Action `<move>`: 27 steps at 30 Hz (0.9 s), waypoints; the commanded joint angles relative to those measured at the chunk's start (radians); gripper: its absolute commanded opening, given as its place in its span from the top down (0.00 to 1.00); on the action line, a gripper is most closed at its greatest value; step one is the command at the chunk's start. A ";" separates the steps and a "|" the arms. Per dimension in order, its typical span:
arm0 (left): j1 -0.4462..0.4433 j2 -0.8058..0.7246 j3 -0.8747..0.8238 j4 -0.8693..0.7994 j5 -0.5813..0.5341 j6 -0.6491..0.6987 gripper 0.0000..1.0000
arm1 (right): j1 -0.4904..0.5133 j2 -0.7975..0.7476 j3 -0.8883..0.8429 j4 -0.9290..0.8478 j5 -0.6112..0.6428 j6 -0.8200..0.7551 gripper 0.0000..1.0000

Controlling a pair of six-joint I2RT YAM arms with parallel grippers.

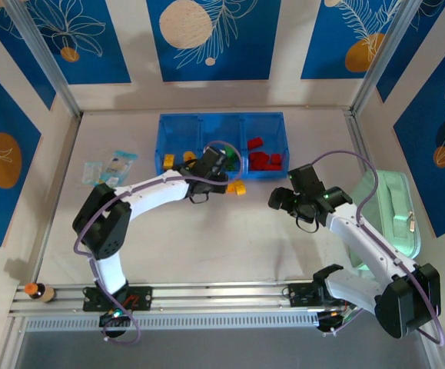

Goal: Sort the legos into containers by color
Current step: Pick up the lego from the center of the table, then place the lego in the container, then pick up the lego from the center of the table.

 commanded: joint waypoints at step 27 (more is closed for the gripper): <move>-0.001 0.104 0.158 -0.092 -0.003 0.058 0.30 | 0.001 -0.044 -0.034 0.003 -0.037 0.015 0.16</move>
